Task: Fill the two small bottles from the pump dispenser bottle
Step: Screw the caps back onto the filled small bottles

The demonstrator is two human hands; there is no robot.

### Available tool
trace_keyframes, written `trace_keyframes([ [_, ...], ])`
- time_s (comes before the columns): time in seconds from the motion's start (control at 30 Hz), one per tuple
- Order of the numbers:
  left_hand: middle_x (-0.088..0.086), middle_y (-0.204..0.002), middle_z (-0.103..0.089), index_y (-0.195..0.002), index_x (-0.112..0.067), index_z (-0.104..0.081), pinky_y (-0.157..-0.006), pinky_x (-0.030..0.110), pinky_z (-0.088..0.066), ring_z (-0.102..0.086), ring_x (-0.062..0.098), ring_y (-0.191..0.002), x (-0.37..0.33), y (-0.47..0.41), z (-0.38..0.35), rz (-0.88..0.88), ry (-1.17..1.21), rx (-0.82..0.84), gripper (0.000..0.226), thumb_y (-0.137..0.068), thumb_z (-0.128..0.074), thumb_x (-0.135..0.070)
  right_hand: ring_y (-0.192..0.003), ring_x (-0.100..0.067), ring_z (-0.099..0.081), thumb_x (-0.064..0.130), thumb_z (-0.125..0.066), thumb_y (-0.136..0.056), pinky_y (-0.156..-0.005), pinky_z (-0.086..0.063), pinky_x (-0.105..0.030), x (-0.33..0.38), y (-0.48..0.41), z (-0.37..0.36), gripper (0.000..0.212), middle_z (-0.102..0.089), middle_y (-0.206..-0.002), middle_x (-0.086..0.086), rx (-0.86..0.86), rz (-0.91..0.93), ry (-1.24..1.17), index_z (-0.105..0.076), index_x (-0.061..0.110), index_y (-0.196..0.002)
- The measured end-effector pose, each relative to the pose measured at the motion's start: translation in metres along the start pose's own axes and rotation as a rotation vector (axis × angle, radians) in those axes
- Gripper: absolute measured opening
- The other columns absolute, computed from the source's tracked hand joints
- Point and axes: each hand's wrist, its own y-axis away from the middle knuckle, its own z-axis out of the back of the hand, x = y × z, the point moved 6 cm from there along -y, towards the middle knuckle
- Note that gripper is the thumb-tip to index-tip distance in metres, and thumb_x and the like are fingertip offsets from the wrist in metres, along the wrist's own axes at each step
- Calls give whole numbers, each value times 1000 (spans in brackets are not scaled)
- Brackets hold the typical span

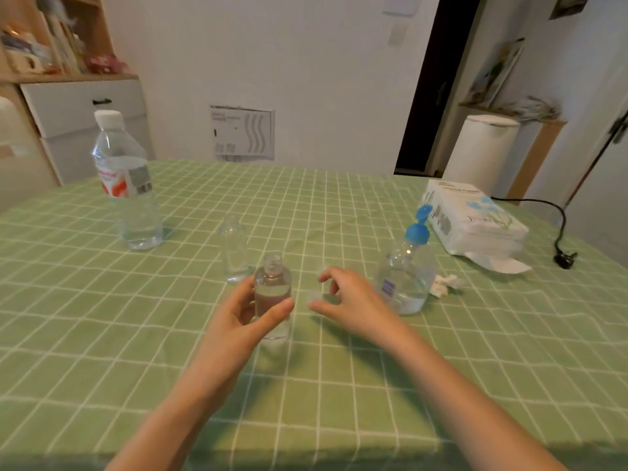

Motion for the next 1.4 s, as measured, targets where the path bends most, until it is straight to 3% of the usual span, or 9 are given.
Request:
trace_keyframes([
  [0.17,-5,-103,-72,-107,-30,-64,-73,12,-50,-67,10,-94,7,3,5,14,24,-42,51,-58,-74,-38,-89,-8,-42,39,-70,-81,-77,-34,-22,-2,-9,-18,50,-48,-101,4,1,-33,14,-53,17,-122],
  [0.33,-7,-103,-72,-106,-32,-63,-73,12,-50,-67,8,-94,11,6,10,35,19,-58,50,-57,-74,-37,-86,-10,-47,35,-69,-83,-74,-35,-20,1,-7,-19,36,-56,-104,0,-43,-42,23,-61,14,-110],
  [0.5,-9,-105,-71,-103,-41,-65,-73,9,-49,-67,6,-94,8,14,12,38,-7,-38,41,-64,-75,-40,-82,-4,-61,22,-72,-82,-68,-46,-6,13,6,-4,23,-63,-88,13,-16,-39,-386,-65,19,-104],
  [0.6,-9,-106,-71,-104,-43,-65,-72,9,-48,-67,6,-95,6,19,10,39,-2,-25,39,-67,-77,-41,-80,-1,-63,16,-73,-81,-77,-51,-11,31,17,6,29,-66,-89,11,58,26,-563,-66,19,-110],
  [0.7,-8,-105,-72,-103,-41,-66,-72,10,-49,-67,7,-95,5,22,8,49,11,-25,41,-63,-75,-38,-79,-8,-65,18,-76,-77,-80,-54,-22,46,28,18,28,-69,-86,4,58,60,-629,-61,25,-100],
  [0.87,-8,-104,-72,-103,-41,-65,-73,16,-52,-67,9,-95,7,27,5,77,-9,-19,42,-63,-77,-40,-75,-4,-66,13,-79,-74,-76,-55,-20,58,38,34,25,-70,-84,7,34,106,-623,-62,23,-91],
  [1.03,-7,-103,-72,-104,-41,-65,-76,19,-53,-67,11,-95,7,28,1,93,-25,-2,43,-64,-77,-40,-88,-13,-68,9,-73,-80,-82,-55,-24,68,45,43,27,-72,-95,-3,69,193,-579,-70,29,-98],
  [1.13,-5,-104,-71,-105,-42,-64,-76,21,-53,-67,12,-95,5,29,-1,97,-54,25,40,-67,-74,-39,-85,-8,-69,8,-70,-82,-81,-55,-21,72,46,47,31,-71,-95,0,94,215,-606,-69,33,-100],
  [1.4,0,-95,-72,-103,-43,-64,-78,30,-52,-67,14,-89,6,26,-2,123,-117,27,39,-65,-75,-42,-86,-6,-67,1,-69,-81,-81,-54,-20,80,44,52,26,-69,-95,5,109,263,-668,-65,21,-96],
])
